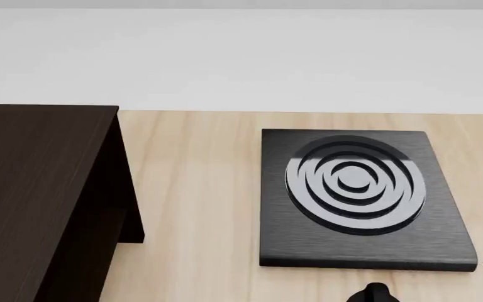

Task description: Put the frying pan under the cabinet shelf.

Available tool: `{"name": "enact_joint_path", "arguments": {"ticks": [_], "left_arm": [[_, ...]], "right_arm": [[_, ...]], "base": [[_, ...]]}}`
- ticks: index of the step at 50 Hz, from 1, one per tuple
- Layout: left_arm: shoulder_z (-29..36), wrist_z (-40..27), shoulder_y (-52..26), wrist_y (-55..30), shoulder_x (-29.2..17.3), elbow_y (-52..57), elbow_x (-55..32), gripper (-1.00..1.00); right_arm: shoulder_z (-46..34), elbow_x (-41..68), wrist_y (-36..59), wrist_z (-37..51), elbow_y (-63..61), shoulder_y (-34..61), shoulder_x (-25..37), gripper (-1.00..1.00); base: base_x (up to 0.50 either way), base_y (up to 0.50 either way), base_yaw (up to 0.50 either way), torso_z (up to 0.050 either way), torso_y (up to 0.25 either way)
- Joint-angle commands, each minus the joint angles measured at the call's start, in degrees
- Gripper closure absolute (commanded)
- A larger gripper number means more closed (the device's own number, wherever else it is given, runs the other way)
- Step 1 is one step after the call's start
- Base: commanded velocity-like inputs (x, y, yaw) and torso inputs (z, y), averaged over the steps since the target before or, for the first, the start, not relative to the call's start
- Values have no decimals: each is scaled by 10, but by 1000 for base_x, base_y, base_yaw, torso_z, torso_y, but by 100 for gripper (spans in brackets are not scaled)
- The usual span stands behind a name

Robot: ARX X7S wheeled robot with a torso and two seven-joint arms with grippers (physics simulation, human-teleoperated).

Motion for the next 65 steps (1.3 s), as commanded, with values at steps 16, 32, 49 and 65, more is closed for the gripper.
{"name": "enact_joint_path", "arguments": {"ticks": [16,32,49,65], "left_arm": [[1,4,3,3,-3,0,7,-100],[3,1,3,6,-5,0,6,-100],[10,1,4,8,-5,-1,12,-100],[25,3,0,11,-1,-2,20,-100]], "right_arm": [[-45,-61,-54,-54,44,-14,-7,-100],[-122,-54,-81,-41,79,17,9,-100],[-196,-63,-106,-61,95,47,4,-100],[-186,-81,-113,-64,113,25,-4,-100]], "base": [[0,0,0,0,0],[0,0,0,0,0],[0,0,0,0,0],[0,0,0,0,0]]}}
